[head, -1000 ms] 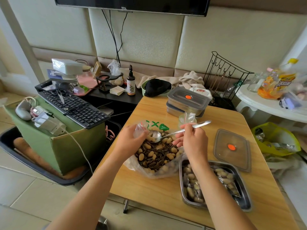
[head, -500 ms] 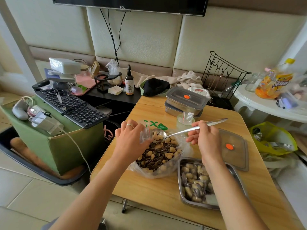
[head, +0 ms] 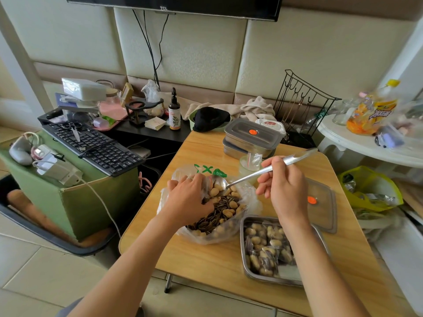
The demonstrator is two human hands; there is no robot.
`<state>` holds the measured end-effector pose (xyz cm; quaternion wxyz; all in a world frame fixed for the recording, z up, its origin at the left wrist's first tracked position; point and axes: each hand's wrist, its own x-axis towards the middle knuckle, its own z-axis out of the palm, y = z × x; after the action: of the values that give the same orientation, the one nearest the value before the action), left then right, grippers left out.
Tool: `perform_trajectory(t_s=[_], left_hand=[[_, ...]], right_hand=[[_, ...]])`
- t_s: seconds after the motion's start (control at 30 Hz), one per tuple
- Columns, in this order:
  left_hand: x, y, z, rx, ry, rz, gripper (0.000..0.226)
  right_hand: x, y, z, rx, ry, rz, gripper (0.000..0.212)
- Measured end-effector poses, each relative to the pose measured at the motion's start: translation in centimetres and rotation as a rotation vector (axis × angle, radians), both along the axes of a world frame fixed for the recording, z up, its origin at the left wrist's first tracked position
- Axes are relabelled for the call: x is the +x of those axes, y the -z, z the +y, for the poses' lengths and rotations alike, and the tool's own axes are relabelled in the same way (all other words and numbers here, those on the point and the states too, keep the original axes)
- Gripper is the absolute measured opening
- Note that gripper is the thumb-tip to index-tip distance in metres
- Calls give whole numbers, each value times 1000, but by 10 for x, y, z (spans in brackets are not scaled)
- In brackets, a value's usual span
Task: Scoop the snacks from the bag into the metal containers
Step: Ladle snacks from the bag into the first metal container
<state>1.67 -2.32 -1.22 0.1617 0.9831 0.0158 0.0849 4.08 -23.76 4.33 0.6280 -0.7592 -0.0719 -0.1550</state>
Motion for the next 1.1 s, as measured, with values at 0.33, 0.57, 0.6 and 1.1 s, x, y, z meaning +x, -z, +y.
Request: perform_trajectory(t_s=[0.33, 0.57, 0.6, 1.1], left_hand=[[-2, 2, -5, -414, -22, 31, 44], [2, 8, -11, -573, -102, 11, 48], [2, 8, -12, -590, -111, 3, 48], [3, 2, -12, -702, -158, -169, 40]], right_hand=[[-10, -6, 16, -369, 68, -551, 36], [-19, -10, 32, -511, -96, -766, 39], [-19, -11, 32, -521, -100, -790, 36], [-27, -10, 34, -532, 31, -932, 41]])
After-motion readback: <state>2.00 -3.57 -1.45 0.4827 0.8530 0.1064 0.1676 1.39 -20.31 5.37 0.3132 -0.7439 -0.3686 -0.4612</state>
